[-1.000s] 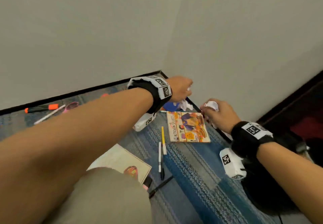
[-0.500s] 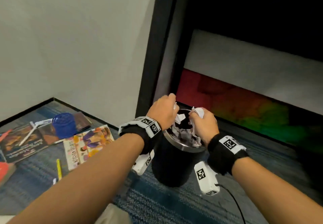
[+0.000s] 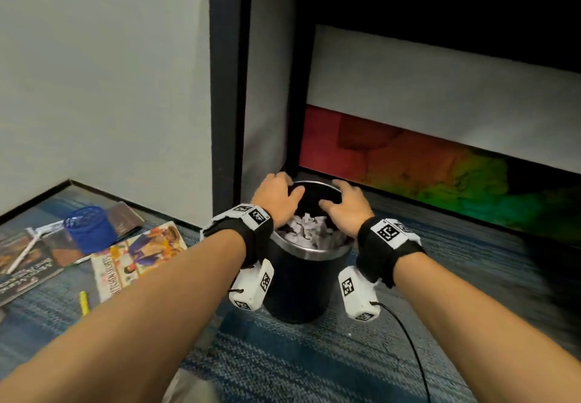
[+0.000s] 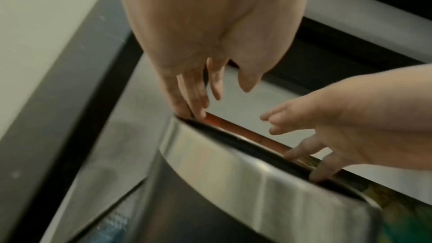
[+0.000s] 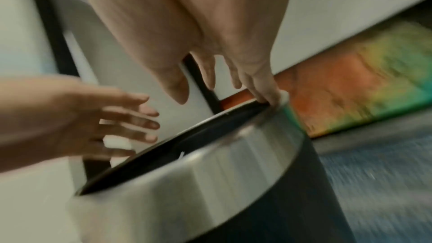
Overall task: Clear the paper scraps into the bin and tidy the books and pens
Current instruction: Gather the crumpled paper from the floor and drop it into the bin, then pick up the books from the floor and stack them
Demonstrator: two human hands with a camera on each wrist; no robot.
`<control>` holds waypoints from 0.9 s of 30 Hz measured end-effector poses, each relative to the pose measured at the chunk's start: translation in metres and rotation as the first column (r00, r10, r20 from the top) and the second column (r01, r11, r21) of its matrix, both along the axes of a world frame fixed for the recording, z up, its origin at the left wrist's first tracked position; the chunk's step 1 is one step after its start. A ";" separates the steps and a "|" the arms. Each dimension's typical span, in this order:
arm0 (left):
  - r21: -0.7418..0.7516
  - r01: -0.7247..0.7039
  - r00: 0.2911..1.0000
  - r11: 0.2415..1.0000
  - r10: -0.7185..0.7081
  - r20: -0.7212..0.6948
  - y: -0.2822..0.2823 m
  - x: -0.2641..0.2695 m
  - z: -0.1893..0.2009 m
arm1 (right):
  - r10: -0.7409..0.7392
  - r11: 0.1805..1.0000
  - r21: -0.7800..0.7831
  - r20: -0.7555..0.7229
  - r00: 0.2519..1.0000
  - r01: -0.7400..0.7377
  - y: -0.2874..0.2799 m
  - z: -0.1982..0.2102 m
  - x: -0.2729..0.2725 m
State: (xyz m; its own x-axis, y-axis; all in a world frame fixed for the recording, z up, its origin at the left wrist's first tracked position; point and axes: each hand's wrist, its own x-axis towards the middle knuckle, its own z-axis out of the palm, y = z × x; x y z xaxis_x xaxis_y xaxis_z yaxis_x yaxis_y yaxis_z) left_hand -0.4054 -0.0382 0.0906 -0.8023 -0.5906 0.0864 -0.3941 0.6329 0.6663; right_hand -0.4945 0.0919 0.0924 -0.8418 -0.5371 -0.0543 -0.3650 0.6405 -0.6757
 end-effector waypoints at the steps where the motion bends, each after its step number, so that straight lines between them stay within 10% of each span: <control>1: -0.013 0.013 1.000 1.000 -0.014 -0.017 -0.006 0.010 0.008 | 0.057 0.996 0.081 -0.115 0.992 -0.048 -0.004 0.004 0.006; 9: 0.032 0.023 0.927 0.999 -0.033 0.374 -0.073 0.102 0.052 | 0.433 0.883 0.080 -0.518 0.737 -0.462 -0.094 0.039 0.104; 14: -0.168 -0.306 0.790 0.937 0.349 0.504 -0.124 0.226 0.047 | 0.763 0.624 0.237 -0.389 0.516 -0.744 -0.163 0.035 0.186; 22: -0.133 -0.645 0.467 0.753 0.526 0.711 -0.157 0.481 -0.036 | 0.993 0.119 0.570 -0.066 0.099 -0.813 -0.247 -0.023 0.333; 27: -0.019 -0.703 0.475 0.711 0.489 0.732 -0.143 0.546 -0.109 | 1.000 0.018 0.741 -0.012 0.013 -0.671 -0.266 -0.070 0.385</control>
State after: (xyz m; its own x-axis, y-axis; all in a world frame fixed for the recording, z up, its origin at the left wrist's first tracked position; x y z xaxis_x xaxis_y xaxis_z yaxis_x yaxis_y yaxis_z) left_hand 0.1410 -0.1815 -0.0186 -0.0117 -0.8559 -0.5170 -0.9849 -0.0795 0.1538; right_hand -0.1096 -0.1745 0.0228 0.3094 -0.8510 -0.4243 -0.9354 -0.3526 0.0251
